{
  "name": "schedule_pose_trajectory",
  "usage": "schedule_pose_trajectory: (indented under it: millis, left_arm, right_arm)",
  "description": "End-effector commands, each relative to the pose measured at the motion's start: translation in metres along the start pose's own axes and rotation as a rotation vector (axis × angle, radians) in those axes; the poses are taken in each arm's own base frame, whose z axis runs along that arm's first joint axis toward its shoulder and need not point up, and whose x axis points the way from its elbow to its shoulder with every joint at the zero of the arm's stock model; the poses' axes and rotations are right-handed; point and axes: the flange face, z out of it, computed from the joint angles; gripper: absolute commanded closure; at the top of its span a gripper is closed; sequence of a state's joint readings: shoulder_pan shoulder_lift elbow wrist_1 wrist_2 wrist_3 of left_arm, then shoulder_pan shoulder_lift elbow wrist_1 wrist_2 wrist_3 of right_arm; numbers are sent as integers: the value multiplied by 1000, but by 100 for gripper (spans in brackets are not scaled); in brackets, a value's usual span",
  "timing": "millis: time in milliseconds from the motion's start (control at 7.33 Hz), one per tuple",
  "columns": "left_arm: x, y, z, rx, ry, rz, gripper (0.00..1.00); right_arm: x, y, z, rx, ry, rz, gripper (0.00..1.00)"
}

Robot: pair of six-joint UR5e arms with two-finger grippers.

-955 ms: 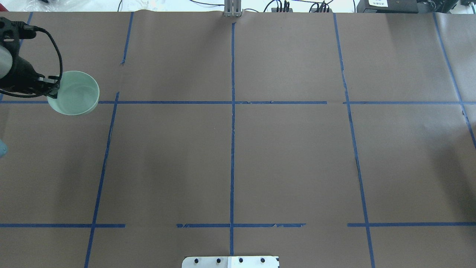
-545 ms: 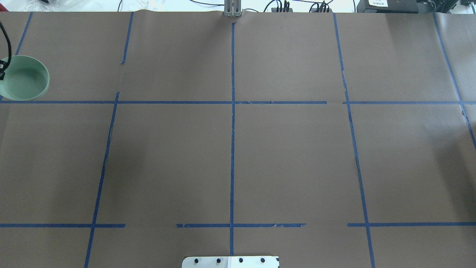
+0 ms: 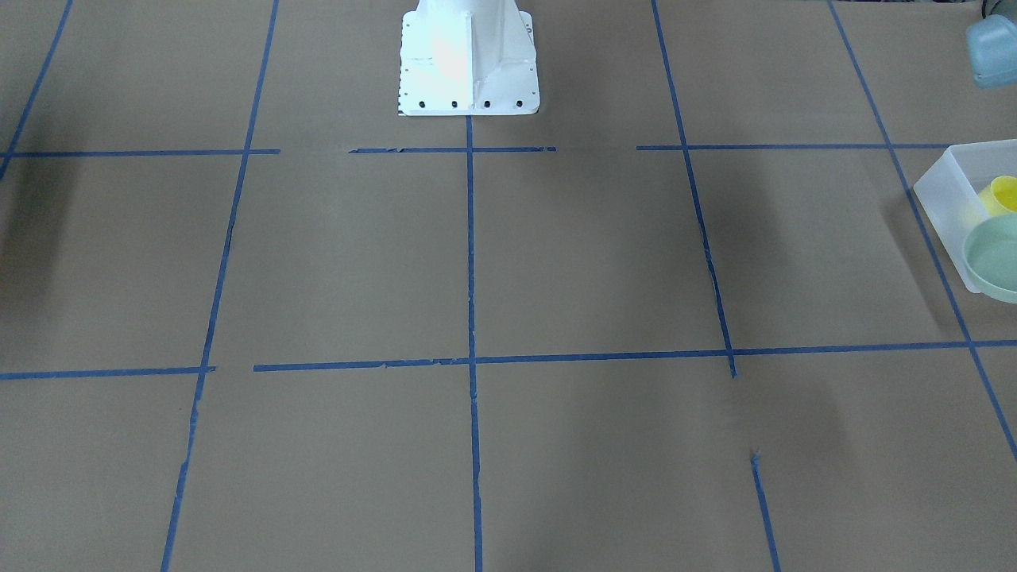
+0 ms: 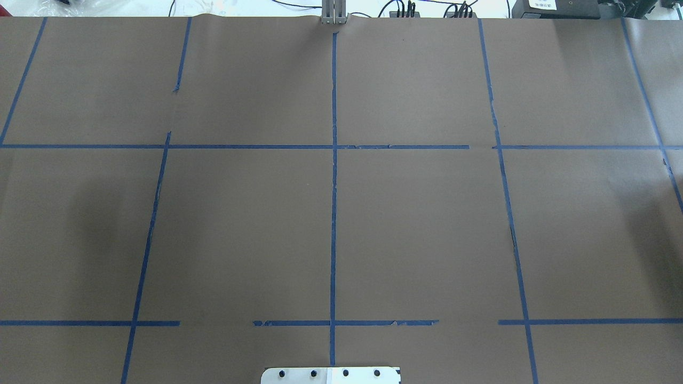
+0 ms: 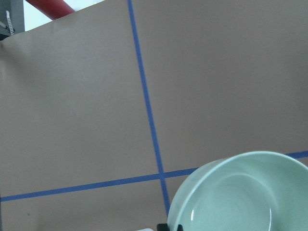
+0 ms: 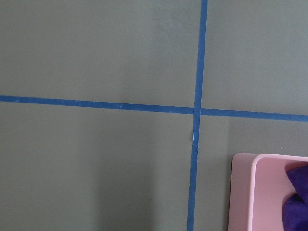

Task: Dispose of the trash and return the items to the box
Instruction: 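Lower the pale green bowl into the clear bin and release it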

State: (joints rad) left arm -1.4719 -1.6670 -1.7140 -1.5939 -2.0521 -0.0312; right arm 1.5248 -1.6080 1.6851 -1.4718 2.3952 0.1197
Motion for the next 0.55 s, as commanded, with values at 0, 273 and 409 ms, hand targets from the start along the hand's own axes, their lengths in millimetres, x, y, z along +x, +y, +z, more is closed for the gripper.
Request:
schedule_pose_trajectory:
  millis: [0,273,409]
  left_arm:
    - [-58,32,34,-7,-3,15,100]
    - [-108,67,63,-14,-16,33,100]
    - [-129,81,73,-28,-19,47,100]
  right_arm:
    - [-3,-17,-21,-2,-31,45,0]
    - [-2,-16,-23,2,-27,47,0]
    - [-2,-16,-23,4,-28,43,0]
